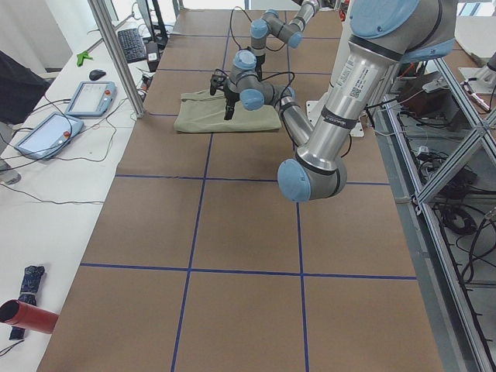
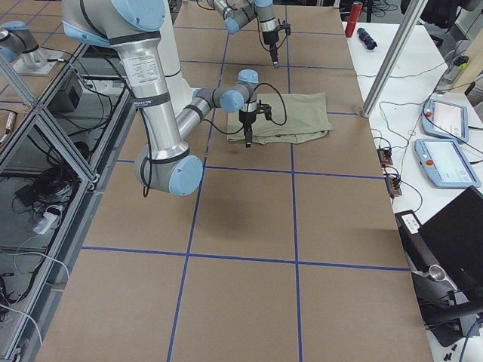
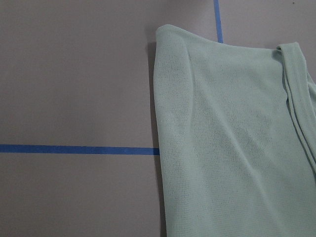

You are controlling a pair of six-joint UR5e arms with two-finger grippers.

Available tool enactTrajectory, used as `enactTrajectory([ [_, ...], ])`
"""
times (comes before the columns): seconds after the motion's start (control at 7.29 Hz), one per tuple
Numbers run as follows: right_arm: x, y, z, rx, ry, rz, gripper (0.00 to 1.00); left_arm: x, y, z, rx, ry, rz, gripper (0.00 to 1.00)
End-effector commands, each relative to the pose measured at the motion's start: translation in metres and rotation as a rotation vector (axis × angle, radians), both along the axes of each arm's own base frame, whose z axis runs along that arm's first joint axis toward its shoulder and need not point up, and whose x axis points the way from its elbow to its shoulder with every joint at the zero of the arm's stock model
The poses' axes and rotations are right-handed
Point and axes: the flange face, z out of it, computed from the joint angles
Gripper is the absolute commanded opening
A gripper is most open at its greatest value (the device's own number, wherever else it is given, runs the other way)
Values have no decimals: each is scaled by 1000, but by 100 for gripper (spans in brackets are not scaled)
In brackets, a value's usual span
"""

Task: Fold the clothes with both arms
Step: 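Slide the right gripper along the fold toward the far end, smoothing it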

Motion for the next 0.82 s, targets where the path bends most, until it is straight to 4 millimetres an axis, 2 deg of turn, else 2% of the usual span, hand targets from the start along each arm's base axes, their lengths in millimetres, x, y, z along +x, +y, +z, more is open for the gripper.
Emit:
enactTrajectory([
  [0.0, -28, -38, -42, 36, -32, 7, 100, -3, 1, -1, 2, 4, -5, 100],
  [0.14, -47, -54, -55, 50, -25, -10, 100, -5, 2, 0, -1, 4, -10, 100],
  [0.27, -58, -68, -49, 41, -1, -14, 100, -6, 3, -4, 6, 10, -15, 100],
  [0.69, -58, -95, -16, 49, 66, -60, 100, -12, 2, -18, 27, 27, -70, 100],
])
